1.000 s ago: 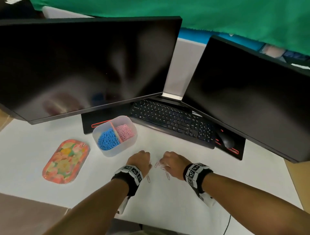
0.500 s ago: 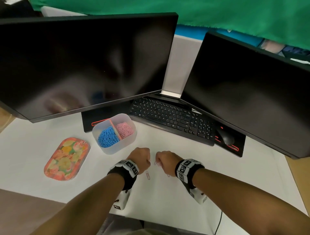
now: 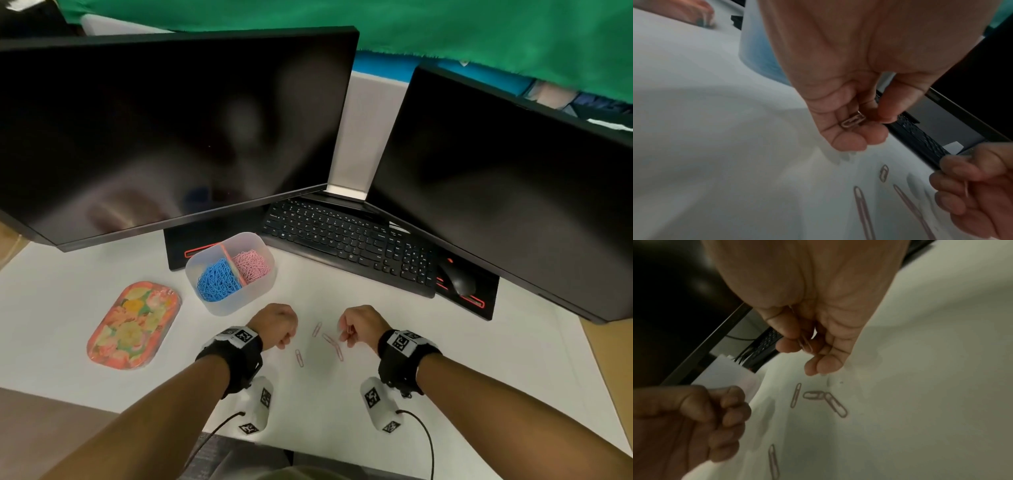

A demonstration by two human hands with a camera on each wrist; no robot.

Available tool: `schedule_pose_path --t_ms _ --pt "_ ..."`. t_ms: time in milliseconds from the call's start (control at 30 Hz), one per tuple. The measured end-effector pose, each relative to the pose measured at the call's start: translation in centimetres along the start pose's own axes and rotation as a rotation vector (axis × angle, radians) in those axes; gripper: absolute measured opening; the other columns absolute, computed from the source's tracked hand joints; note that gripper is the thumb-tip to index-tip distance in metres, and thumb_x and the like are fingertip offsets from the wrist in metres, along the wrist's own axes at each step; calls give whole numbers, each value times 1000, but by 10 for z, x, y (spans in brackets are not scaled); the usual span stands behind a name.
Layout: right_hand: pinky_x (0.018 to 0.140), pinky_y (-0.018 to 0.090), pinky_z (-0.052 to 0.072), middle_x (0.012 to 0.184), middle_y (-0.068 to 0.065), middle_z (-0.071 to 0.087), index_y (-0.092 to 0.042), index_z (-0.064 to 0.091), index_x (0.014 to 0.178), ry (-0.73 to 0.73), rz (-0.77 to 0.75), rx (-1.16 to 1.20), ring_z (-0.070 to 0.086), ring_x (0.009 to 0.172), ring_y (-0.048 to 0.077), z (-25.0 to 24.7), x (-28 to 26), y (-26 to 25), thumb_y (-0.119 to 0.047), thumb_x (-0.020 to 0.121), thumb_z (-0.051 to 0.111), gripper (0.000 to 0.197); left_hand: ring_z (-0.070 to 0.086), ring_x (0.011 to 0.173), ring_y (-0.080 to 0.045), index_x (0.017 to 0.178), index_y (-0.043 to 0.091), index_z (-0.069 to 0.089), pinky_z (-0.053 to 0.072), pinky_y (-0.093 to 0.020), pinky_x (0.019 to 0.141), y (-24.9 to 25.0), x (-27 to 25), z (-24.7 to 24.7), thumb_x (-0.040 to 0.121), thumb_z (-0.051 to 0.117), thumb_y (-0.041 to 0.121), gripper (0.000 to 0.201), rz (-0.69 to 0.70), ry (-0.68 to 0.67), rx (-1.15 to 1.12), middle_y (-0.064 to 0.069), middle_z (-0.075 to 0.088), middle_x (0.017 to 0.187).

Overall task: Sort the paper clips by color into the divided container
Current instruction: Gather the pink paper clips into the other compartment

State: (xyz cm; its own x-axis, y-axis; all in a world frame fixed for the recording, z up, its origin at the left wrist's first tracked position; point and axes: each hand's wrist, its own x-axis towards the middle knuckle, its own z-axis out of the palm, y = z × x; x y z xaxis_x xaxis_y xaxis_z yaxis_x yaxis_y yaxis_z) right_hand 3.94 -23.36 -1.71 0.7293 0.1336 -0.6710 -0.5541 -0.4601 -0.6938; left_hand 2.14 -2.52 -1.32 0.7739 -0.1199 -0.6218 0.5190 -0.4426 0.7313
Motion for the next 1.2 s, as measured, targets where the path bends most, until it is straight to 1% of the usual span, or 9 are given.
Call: schedule_pose_path --t_ms 133,300,400,533,733,867,967,1067,1200 --pt "53 26 39 59 13 58 -5 58 61 -37 -35 -24 50 57 24 4 -6 -5 -12 63 44 16 55 74 -12 84 21 60 43 -19 65 -4 -1 7 79 62 17 8 196 -40 420 7 57 79" --pt "57 17 40 79 -7 56 -21 54 74 30 -248 -559 54 68 11 16 -11 5 -9 82 54 15 57 96 -18 108 22 62 45 -26 85 -20 -1 18 84 64 27 24 400 -146 874 5 49 108" --pt "70 26 44 91 -3 52 -21 50 79 31 -344 -730 53 81 19 26 -9 10 -7 81 55 15 60 95 -23 102 17 65 49 -32 86 -20 0 21 90 57 27 18 442 -149 933 0 51 112" --pt "64 30 42 85 2 52 -18 43 79 31 -366 -786 52 76 24 33 -4 7 2 80 47 20 61 89 -26 100 14 61 51 -35 83 -21 -1 27 93 50 21 15 443 -94 954 -4 54 106" --pt "75 32 47 100 4 54 -18 46 92 -7 -306 -773 53 86 23 34 0 7 2 82 44 23 64 85 -25 101 13 55 51 -33 76 -17 5 25 93 47 14 12 381 58 629 -8 67 93" --pt "77 27 41 102 1 52 -15 53 115 -40 -197 -574 52 90 18 23 0 5 -9 92 36 29 61 84 -20 110 16 57 49 -27 75 -10 14 20 94 42 10 23 213 77 393 -7 66 98" --pt "67 29 42 84 4 55 -11 62 95 -42 -20 -160 54 76 20 10 1 1 -9 91 36 26 56 65 -16 92 14 62 43 -23 56 -3 20 18 90 35 3 30 60 -20 90 -5 61 84" --pt "53 30 45 76 15 52 -2 59 71 -30 72 305 54 61 25 1 -3 0 4 84 35 27 53 57 -17 76 8 61 42 -25 51 9 24 18 87 35 1 29 -35 -57 -63 -6 56 72" --pt "50 30 44 68 14 47 -1 53 62 -36 82 476 52 55 25 -1 -6 -1 10 79 33 28 54 68 -19 85 8 63 41 -26 60 15 29 28 88 52 17 14 -4 16 233 -4 59 78"
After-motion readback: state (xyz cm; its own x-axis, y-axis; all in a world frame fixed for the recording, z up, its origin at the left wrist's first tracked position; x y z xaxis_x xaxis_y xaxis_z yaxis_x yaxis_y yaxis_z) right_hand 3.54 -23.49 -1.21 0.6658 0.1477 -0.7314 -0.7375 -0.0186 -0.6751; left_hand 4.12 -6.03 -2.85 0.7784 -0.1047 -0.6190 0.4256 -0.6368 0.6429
